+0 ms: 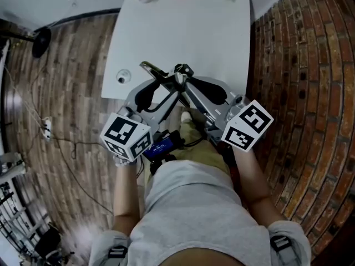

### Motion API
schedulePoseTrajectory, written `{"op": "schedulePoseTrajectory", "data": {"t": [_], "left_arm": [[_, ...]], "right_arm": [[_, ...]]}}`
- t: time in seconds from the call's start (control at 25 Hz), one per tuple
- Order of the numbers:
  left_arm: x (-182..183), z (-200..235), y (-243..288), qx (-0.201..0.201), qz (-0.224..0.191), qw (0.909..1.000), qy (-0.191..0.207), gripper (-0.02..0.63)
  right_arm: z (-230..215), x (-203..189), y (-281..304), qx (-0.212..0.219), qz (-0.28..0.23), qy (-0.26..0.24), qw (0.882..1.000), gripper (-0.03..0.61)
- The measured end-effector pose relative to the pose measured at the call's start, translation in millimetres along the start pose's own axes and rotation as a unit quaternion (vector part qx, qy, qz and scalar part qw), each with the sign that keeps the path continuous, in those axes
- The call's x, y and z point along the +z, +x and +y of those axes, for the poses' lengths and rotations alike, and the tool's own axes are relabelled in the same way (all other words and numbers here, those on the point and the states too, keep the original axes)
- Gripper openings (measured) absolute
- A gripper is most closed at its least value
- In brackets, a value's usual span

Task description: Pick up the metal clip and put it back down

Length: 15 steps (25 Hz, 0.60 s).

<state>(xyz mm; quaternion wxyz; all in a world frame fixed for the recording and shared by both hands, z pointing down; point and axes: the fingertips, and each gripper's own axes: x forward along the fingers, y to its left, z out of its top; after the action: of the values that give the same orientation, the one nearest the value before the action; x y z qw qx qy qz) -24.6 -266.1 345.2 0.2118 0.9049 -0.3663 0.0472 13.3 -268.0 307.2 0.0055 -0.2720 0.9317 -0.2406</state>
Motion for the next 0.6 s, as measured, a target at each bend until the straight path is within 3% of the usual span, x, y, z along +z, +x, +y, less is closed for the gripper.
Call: {"op": "schedulePoseTrajectory", "data": {"t": [0.24,0.6], "left_arm": [[-15,20,18,-0.003,0.022,0.9993,-0.029,0.229],[-32,54,38,0.008,0.040,0.9975,-0.057,0.230]], "right_arm": [[-24,-14,11,0.010,0.001,0.060,0.998,0.012],[-60,-28,34,-0.010,0.002,0.129,0.992,0.009]]}}
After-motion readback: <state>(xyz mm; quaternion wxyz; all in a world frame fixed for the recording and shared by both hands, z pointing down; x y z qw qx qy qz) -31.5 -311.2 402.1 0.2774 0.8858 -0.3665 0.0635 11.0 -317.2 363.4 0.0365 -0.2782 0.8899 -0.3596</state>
